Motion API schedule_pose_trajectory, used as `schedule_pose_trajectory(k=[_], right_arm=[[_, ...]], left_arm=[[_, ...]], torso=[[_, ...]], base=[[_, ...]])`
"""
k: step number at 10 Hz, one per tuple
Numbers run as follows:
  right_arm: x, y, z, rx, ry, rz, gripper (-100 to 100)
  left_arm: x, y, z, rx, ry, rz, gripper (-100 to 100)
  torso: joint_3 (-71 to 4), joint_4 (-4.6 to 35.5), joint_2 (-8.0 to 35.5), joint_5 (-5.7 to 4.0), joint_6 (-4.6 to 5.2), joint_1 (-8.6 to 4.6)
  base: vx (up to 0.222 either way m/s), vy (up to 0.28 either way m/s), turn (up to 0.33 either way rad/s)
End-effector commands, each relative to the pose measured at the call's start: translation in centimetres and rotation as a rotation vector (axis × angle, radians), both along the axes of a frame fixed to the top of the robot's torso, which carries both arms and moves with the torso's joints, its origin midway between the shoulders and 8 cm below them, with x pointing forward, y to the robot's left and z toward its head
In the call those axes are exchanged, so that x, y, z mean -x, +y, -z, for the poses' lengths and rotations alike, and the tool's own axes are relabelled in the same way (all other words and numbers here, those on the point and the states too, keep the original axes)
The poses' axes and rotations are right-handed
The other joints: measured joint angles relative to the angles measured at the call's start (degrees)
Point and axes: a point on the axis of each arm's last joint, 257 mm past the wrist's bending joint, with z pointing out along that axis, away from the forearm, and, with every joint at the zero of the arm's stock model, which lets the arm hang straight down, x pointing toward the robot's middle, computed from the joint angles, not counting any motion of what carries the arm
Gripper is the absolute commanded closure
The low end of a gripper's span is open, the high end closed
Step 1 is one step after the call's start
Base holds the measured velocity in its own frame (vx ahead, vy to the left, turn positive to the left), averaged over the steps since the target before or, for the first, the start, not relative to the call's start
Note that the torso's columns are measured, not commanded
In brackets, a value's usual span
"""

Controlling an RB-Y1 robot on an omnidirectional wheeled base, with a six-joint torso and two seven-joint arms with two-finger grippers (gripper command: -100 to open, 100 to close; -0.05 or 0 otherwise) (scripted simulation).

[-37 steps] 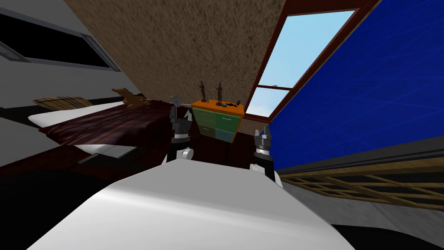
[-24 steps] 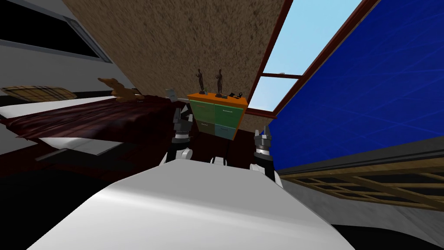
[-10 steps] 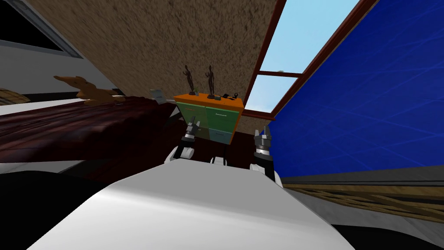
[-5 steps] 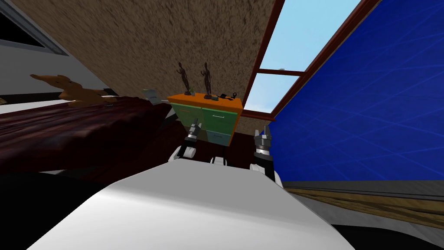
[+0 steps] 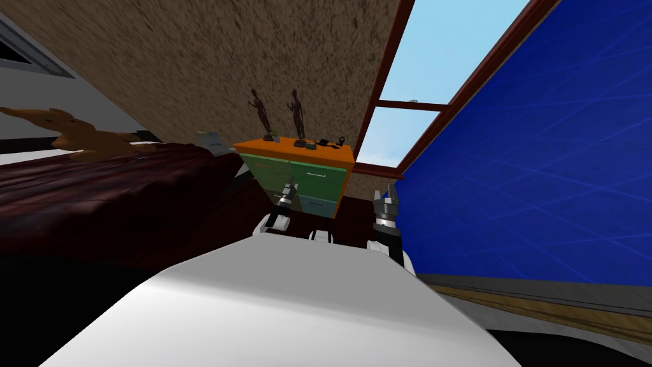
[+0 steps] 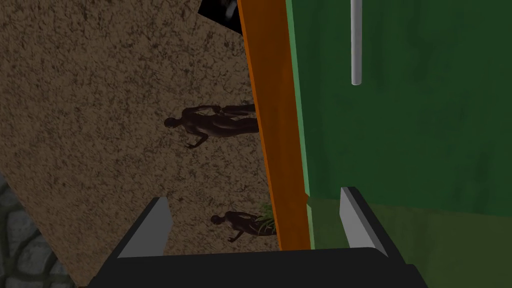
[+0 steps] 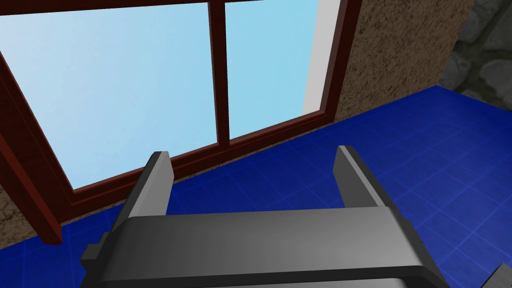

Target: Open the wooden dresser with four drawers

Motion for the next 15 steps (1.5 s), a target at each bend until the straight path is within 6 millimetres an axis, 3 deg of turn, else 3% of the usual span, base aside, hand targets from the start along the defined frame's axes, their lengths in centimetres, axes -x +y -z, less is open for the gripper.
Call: schedule_pose_trajectory(k=[1,5,8,12,13,15], right_arm=[[0.0,0.0,0.0,0.0,0.0,0.0,0],[0.0,0.0,0.0,0.0,0.0,0.0,0],[0.0,0.0,0.0,0.0,0.0,0.0,0],[0.0,0.0,0.0,0.0,0.0,0.0,0],[0.0,0.0,0.0,0.0,0.0,0.0,0],[0.0,0.0,0.0,0.0,0.0,0.0,0]], left_arm=[[-1.1,-0.3,2.6,0.001,0.058,-0.001,-100],[-1.9,-0.8,4.5,0.012,0.1,-0.003,-100],[-2.7,-2.3,6.4,0.063,0.142,-0.005,-100],[-3.0,-2.0,5.4,0.051,0.133,-0.005,-100],[-2.6,-2.1,6.2,0.053,0.136,-0.004,100],[-2.6,-2.2,5.4,0.052,0.134,-0.001,100]], torso=[[0.04,0.01,0.07,0.0,0.0,-0.01],[0.09,0.04,0.15,0.0,0.0,0.0],[-0.06,-0.03,-0.09,0.0,0.0,0.0],[-0.01,-0.01,-0.03,-0.01,0.0,-0.03],[0.03,0.01,0.07,0.0,0.0,0.0],[0.12,0.06,0.17,0.01,0.0,0.03]], base=[[0.17,-0.039,-0.061],[0.11,-0.034,-0.025],[0.118,-0.034,-0.031],[0.06,-0.011,-0.004],[-0.051,0.025,0.009],[-0.077,0.01,0.012]])
